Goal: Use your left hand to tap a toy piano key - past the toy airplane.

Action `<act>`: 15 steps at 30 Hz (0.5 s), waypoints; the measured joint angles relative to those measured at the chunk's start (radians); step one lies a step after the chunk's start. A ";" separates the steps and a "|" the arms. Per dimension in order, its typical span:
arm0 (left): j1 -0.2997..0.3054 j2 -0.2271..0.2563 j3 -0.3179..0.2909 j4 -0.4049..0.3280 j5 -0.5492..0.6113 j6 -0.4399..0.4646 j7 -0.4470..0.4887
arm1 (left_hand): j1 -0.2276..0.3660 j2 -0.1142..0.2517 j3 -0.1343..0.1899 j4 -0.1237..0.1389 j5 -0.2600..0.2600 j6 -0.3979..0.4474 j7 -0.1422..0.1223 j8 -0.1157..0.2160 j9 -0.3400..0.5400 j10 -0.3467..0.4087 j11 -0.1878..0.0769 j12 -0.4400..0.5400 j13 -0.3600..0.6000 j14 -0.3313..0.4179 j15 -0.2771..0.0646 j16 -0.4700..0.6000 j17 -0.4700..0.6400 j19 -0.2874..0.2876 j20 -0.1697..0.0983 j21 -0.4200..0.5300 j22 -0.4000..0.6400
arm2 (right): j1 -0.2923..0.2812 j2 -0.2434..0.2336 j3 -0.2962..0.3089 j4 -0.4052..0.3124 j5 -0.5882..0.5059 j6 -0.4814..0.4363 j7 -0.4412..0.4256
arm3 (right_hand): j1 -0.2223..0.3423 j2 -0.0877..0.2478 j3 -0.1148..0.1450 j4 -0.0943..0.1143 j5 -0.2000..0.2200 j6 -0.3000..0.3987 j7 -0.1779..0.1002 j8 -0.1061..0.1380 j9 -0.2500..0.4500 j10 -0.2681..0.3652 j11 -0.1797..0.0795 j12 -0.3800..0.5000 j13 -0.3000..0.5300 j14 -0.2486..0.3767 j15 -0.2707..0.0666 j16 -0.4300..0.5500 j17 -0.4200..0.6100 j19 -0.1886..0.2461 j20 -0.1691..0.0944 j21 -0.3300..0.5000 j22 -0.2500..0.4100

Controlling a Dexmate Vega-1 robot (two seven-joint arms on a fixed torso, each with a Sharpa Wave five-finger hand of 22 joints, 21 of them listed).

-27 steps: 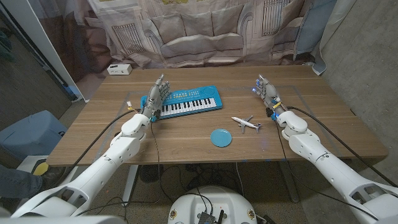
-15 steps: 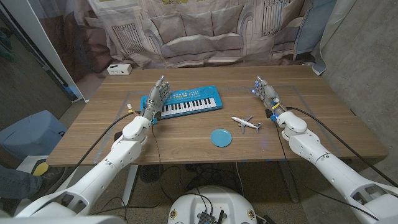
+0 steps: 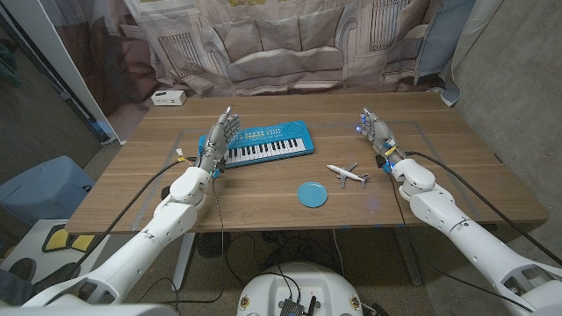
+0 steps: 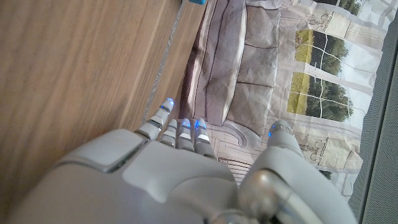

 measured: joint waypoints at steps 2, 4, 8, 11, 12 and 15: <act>0.003 0.004 0.002 -0.005 0.013 -0.011 0.003 | 0.000 0.000 -0.003 -0.003 0.000 0.024 -0.002 0.008 0.000 0.025 0.001 0.004 0.004 0.030 -0.002 0.001 0.000 0.030 0.014 0.000 0.004 | -0.004 -0.005 0.004 -0.003 0.005 0.001 0.004 | 0.000 0.000 0.000 0.000 0.000 0.000 0.000 0.000 0.000 0.000 0.000 0.000 0.000 0.000 0.000 0.000 0.000 0.000 0.000 0.000 0.000; 0.007 0.007 0.004 -0.011 0.029 -0.024 0.007 | 0.000 0.000 -0.005 -0.005 0.000 0.049 -0.006 0.008 0.000 0.046 0.000 0.008 0.005 0.051 -0.006 0.008 0.000 0.053 0.023 0.000 0.004 | -0.008 -0.010 0.009 -0.007 0.009 0.002 0.006 | 0.000 0.000 0.000 0.000 0.000 0.000 0.000 0.000 0.000 0.000 0.000 0.000 0.000 0.000 0.000 0.000 0.000 0.000 0.000 -0.003 0.000; 0.018 0.012 0.007 -0.033 0.056 -0.035 0.024 | 0.003 -0.003 -0.009 -0.009 0.000 0.098 -0.006 0.017 0.005 0.080 -0.005 0.014 0.005 0.084 -0.009 0.008 0.000 0.087 0.027 0.000 0.004 | -0.014 -0.018 0.015 -0.012 0.014 0.005 0.012 | 0.000 0.000 0.000 0.000 0.000 0.000 0.000 0.000 0.000 0.004 0.004 -0.005 0.000 0.000 0.000 0.000 0.000 0.005 -0.005 -0.004 0.000; 0.027 0.011 0.008 -0.046 0.098 -0.050 0.062 | 0.007 -0.007 -0.013 -0.013 0.000 0.121 -0.001 0.023 0.005 0.100 -0.005 0.015 0.005 0.102 -0.015 0.008 0.000 0.110 0.026 0.004 0.004 | -0.019 -0.029 0.023 -0.014 0.019 0.009 0.023 | 0.000 0.000 0.000 0.000 0.000 0.000 0.000 0.000 0.000 0.005 0.005 -0.005 0.000 0.000 0.000 0.000 0.000 0.005 -0.005 -0.007 0.000; 0.031 0.010 0.009 -0.051 0.102 -0.052 0.066 | 0.007 -0.007 -0.013 -0.013 0.000 0.121 0.000 0.023 0.005 0.100 -0.005 0.016 0.005 0.102 -0.015 0.008 0.000 0.110 0.026 0.004 0.004 | -0.019 -0.030 0.024 -0.013 0.020 0.010 0.027 | 0.000 0.000 0.000 0.000 0.000 0.000 0.000 0.000 0.000 0.005 0.005 -0.005 0.000 0.000 0.000 0.000 0.000 0.005 -0.005 -0.007 0.000; 0.040 0.008 0.010 -0.062 0.131 -0.062 0.092 | 0.007 -0.007 -0.010 -0.017 0.000 0.126 -0.002 0.023 0.005 0.102 -0.007 0.019 0.005 0.108 -0.009 0.008 0.000 0.116 0.026 0.005 0.004 | -0.020 -0.037 0.027 -0.012 0.024 0.012 0.036 | 0.000 0.000 0.000 0.000 0.000 0.000 0.000 0.000 0.000 0.005 0.005 -0.005 0.000 0.000 0.000 0.000 0.000 0.005 -0.005 -0.007 0.000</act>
